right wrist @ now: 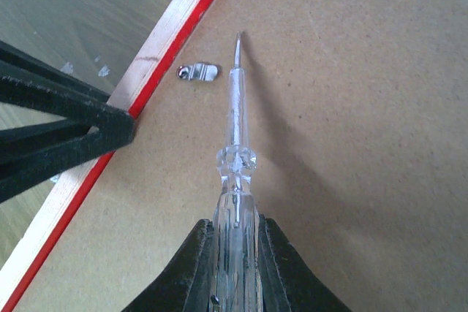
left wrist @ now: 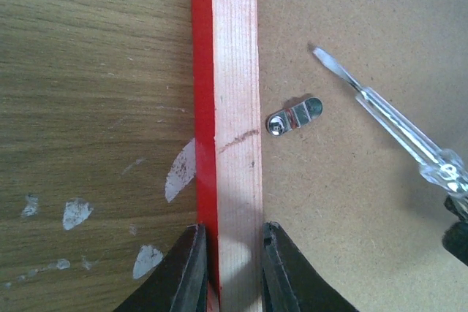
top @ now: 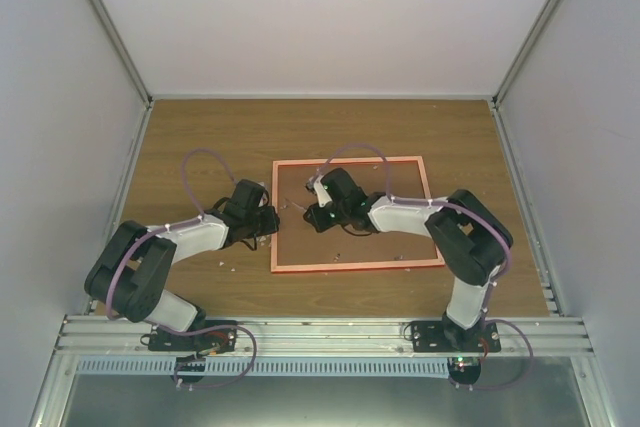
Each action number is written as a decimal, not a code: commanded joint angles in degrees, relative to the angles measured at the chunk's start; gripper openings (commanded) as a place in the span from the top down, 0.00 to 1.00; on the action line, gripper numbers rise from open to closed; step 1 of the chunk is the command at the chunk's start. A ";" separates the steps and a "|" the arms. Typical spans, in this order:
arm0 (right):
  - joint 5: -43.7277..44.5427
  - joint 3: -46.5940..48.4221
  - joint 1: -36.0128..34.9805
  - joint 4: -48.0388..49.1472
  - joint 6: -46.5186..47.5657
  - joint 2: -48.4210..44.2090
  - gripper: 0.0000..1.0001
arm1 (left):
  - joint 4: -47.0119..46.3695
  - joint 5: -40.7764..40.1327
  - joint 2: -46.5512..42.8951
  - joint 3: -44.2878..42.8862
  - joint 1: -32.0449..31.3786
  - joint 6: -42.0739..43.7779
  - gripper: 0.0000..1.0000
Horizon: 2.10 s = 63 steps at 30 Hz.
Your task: Take the photo out of the frame
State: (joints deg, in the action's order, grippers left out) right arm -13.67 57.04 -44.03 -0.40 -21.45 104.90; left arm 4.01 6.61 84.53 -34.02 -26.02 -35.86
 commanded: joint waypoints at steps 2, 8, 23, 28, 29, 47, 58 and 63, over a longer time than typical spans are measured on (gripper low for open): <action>1.40 -3.05 0.84 0.15 -0.77 -5.15 0.99 | 6.78 2.61 0.14 3.14 -1.06 -2.08 0.88; 2.93 -6.82 4.52 -0.34 -0.86 -11.11 0.99 | 5.75 2.35 -2.96 5.45 1.33 -4.80 0.91; 15.58 -18.12 23.69 -2.58 -6.37 -28.98 0.99 | 4.51 4.63 -6.81 6.76 13.47 -3.97 0.91; 19.84 -21.24 33.37 0.11 -8.86 -31.19 0.99 | 4.20 5.47 -6.60 6.10 15.11 -3.14 0.87; 20.31 -21.77 34.93 2.13 -9.13 -31.00 0.99 | 4.10 5.72 -6.65 6.29 15.18 -3.15 0.86; 16.85 -16.28 50.69 7.81 -12.70 -11.72 0.94 | 6.12 5.62 -11.56 6.36 15.39 -1.74 0.41; 15.82 -17.43 50.68 5.04 -13.33 -10.35 0.73 | 5.67 9.65 -10.43 6.29 15.17 -0.29 0.35; 15.80 -17.76 50.43 1.08 -11.86 -14.29 0.55 | 5.31 10.45 -10.88 7.54 14.82 -0.40 0.33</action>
State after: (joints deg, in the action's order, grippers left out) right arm 2.20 39.64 6.22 3.99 -34.09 93.95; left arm 10.09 15.46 73.76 -27.73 -11.09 -36.86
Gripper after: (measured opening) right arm 0.408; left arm 0.662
